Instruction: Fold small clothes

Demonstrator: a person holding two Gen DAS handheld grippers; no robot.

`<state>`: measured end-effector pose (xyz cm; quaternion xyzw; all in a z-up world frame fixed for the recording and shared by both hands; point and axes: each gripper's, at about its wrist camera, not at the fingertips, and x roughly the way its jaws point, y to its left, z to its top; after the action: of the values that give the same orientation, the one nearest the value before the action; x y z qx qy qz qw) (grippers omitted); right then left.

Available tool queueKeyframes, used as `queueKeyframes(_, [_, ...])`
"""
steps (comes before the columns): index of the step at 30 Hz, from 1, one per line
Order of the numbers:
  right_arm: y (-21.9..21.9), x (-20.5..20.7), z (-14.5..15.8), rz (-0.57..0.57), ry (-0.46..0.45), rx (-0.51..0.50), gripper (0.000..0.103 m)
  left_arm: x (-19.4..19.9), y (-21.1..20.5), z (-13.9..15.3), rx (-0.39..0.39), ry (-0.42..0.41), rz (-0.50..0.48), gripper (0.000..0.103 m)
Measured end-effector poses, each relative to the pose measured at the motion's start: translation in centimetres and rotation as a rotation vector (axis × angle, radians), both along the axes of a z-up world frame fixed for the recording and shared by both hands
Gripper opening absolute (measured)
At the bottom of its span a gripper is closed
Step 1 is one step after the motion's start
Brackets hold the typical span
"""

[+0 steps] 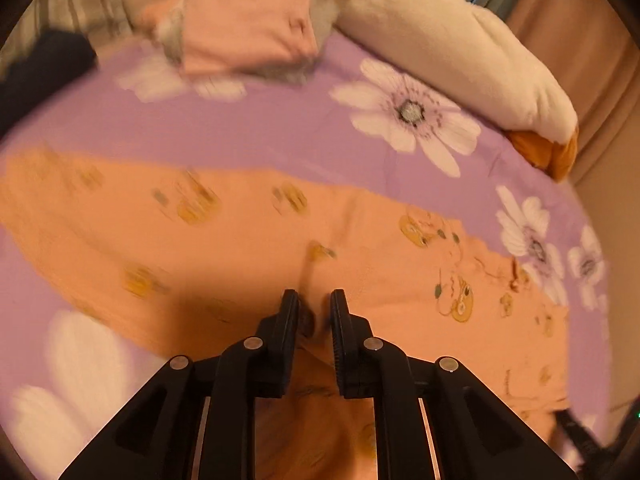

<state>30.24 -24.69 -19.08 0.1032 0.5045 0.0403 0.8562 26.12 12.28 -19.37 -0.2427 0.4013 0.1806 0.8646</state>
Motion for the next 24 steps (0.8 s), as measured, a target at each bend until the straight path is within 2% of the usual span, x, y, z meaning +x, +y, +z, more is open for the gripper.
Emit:
queueKeyframes(2, [-0.4, -0.7, 1.3, 0.003, -0.014, 0.047, 0.018, -1.5, 0.2, 2.4, 0.019, -0.090, 0.010, 0.012])
queueKeyframes(4, [-1.0, -0.8, 2.3, -0.012, -0.038, 0.105, 0.018, -2.2, 0.2, 3.7, -0.003, -0.119, -0.008, 0.012])
queueKeyframes(6, [-1.4, -0.7, 3.0, -0.034, -0.066, 0.165, 0.019, -2.0, -0.4, 3.7, -0.027, -0.129, -0.064, 0.012])
queueKeyframes(8, [-1.3, -0.2, 2.5, -0.060, -0.074, 0.171, 0.019, -0.9, -1.3, 1.8, -0.019, -0.071, -0.100, 0.012])
queueKeyframes(10, [-0.6, 0.8, 0.1, -0.063, 0.011, 0.106, 0.017, 0.6, -1.3, -2.1, -0.071, 0.100, -0.095, 0.012])
queueKeyframes(11, [-0.4, 0.9, -1.0, -0.067, 0.057, 0.085, 0.014, 0.9, -1.0, -3.1, -0.102, 0.118, -0.089, 0.012])
queueKeyframes(12, [-0.4, 0.6, -1.1, -0.072, 0.035, 0.090, 0.015, 0.4, -0.7, -2.9, -0.099, 0.076, -0.075, 0.012])
queueKeyframes(13, [-0.3, 0.5, -0.6, -0.062, 0.024, 0.093, 0.015, 0.2, -0.7, -2.1, -0.103, 0.067, -0.086, 0.012])
queueKeyframes(14, [-0.3, 0.5, 0.1, -0.056, 0.018, 0.108, 0.014, -0.2, -0.7, -1.5, -0.124, 0.051, -0.099, 0.012])
queueKeyframes(16, [-0.4, 0.3, 1.9, -0.046, -0.064, 0.182, 0.014, -1.0, -1.0, -0.2, -0.179, -0.023, -0.119, 0.012])
queueKeyframes(18, [0.4, 0.3, 2.4, -0.020, -0.086, 0.188, 0.014, -1.2, -1.6, -0.3, -0.170, -0.007, -0.126, 0.012])
queueKeyframes(19, [1.0, 0.5, 1.8, -0.008, -0.062, 0.160, 0.014, -0.9, -2.0, -1.2, -0.153, 0.034, -0.131, 0.012])
queueKeyframes(21, [2.2, 0.9, -1.0, 0.011, 0.031, 0.062, 0.007, -0.7, -1.7, -3.3, -0.155, 0.125, -0.129, 0.012])
queueKeyframes(22, [2.3, 0.6, -1.4, 0.008, 0.015, 0.053, 0.006, -1.5, -1.2, -3.3, -0.179, 0.083, -0.129, 0.012])
queueKeyframes(23, [2.1, 0.4, -1.1, 0.005, 0.001, 0.061, 0.007, -2.1, -0.6, -3.0, -0.203, 0.085, -0.121, 0.012])
queueKeyframes(24, [1.9, 0.4, -0.5, -0.006, 0.018, 0.083, 0.012, -2.7, 0.4, -2.5, -0.242, 0.091, -0.104, 0.012])
